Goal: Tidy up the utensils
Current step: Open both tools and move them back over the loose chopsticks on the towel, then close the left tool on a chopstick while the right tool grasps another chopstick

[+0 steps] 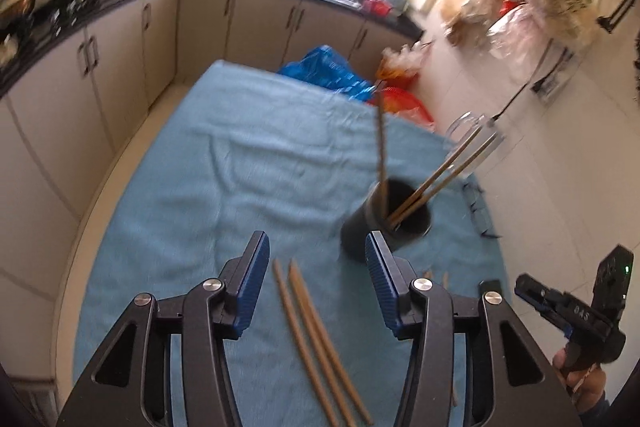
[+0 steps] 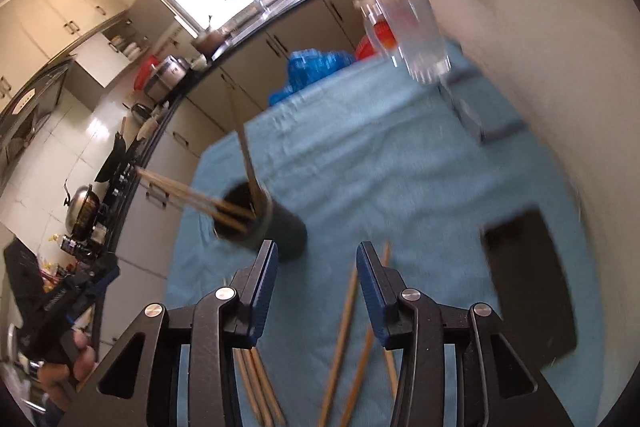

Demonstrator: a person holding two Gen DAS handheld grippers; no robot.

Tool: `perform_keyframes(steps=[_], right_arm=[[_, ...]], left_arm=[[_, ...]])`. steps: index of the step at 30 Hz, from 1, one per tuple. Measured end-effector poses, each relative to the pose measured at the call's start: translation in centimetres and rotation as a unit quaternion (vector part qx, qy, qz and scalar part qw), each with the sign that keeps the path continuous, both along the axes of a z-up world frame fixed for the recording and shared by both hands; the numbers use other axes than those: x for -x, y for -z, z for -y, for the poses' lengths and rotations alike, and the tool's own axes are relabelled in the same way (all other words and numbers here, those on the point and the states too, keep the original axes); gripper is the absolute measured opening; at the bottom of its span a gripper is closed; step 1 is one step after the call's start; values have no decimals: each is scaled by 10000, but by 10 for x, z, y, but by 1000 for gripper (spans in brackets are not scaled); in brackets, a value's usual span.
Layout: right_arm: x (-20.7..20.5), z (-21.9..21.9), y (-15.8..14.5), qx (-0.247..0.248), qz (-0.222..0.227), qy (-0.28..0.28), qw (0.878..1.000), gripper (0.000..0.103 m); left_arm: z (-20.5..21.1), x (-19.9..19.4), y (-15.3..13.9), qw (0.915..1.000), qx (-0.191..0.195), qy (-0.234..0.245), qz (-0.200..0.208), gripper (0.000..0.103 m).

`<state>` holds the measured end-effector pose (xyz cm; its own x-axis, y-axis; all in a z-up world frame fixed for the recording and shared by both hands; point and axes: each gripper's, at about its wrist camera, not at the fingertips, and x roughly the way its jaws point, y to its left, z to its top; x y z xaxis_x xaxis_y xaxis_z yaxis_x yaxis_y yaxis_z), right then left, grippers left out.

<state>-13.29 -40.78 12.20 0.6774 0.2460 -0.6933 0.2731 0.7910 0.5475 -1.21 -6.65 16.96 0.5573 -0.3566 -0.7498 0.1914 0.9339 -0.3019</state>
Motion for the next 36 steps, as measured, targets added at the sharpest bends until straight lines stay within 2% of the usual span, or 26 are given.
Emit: perform_keyframes(steps=[2, 5, 10, 13, 20, 30, 36], right_arm=[[8, -3, 16, -82, -179, -34, 9998, 37], [20, -8, 41, -319, -447, -122, 9984, 33], [29, -15, 64, -424, -684, -189, 9966, 32], [30, -22, 70, -468, -764, -274, 9956, 30], [26, -38, 82, -647, -920, -505, 9924, 31], [24, -31, 104, -983, -1270, -224, 9868, 30], [10, -30, 114, -969, -1431, -66, 9849, 24]], left_arm=[[-5, 11, 17, 9997, 28, -172, -168, 49], [-9, 25, 42, 9984, 52, -318, -470, 49], [-17, 49, 77, 9948, 26, -551, -858, 49], [-19, 54, 89, 9927, -36, -525, -1090, 49], [-8, 52, 101, 9881, -520, -27, -1449, 49], [8, 48, 110, 9856, -577, 316, -1556, 49], [1, 44, 108, 9865, -619, 334, -1479, 49]])
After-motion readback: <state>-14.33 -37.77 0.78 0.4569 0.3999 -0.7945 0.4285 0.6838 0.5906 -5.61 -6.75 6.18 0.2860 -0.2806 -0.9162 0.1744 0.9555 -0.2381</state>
